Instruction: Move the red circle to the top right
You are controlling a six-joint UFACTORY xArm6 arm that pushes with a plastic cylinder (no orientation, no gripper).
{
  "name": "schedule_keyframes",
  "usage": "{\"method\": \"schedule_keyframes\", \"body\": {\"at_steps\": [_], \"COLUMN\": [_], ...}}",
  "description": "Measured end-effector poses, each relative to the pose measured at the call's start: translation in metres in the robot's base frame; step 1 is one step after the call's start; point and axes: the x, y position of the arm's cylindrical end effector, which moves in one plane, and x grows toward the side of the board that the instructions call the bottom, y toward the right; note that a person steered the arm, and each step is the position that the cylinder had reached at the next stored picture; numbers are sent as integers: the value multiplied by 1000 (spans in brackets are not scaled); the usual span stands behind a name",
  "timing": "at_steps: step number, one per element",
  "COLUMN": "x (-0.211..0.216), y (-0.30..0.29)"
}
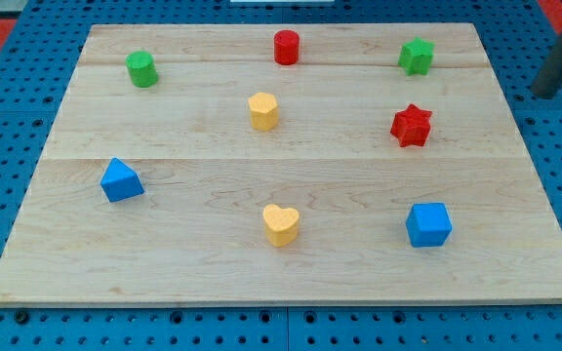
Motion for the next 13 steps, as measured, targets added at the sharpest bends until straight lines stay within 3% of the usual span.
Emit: {"method": "schedule_keyframes", "body": {"at_steps": [3,4,6,7,8,9,10,11,12,13], "x": [-63,-63,-97,-101,-73,-62,-78,-108,-112,-119], "y": [-48,-130,-136,-217,-324,-379,-439,-402,-312,-264]}}
